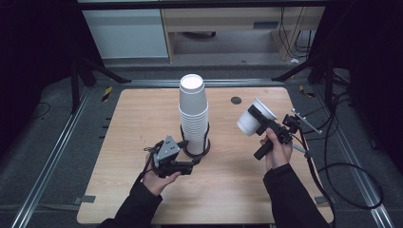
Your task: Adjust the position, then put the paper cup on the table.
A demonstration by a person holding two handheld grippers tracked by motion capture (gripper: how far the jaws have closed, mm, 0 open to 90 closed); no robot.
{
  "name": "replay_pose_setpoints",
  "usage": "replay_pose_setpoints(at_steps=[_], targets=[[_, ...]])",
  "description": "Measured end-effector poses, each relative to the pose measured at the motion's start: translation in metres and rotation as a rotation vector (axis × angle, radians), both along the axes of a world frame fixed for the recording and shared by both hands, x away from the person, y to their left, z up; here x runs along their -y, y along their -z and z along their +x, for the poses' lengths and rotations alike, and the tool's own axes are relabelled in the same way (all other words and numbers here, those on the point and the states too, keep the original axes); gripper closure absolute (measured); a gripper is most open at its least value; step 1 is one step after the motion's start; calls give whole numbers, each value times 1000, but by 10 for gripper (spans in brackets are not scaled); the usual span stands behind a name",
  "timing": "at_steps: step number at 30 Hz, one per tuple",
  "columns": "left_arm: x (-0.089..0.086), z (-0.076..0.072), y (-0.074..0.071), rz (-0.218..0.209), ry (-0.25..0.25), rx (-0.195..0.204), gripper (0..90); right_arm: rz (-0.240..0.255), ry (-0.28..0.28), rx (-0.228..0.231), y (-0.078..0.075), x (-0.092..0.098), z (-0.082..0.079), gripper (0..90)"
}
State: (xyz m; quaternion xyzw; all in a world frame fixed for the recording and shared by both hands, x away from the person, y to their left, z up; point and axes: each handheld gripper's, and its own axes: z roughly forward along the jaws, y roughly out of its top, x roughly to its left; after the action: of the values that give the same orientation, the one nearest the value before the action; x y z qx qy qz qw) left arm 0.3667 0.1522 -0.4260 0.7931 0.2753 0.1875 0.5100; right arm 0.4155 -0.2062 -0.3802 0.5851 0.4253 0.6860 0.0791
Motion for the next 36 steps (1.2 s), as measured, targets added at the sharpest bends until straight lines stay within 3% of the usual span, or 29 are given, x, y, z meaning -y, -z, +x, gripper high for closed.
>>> replay_pose_setpoints(at_steps=[8,11,16,24,31,36], targets=[[-50,-1,10,18,-93,-45,245,-163,64,79,1,11,8,129],[-67,0,10,0,-139,-58,244,-228,97,126,1,15,10,129],[-90,6,18,-9,-192,-90,245,-326,152,165,1,21,15,129],[-109,15,29,22,-256,-125,249,-413,210,192,14,31,26,129],[-112,20,29,35,-270,-121,253,-471,244,183,37,40,35,129],[-115,23,30,40,-280,-130,253,-544,248,172,53,43,45,129]])
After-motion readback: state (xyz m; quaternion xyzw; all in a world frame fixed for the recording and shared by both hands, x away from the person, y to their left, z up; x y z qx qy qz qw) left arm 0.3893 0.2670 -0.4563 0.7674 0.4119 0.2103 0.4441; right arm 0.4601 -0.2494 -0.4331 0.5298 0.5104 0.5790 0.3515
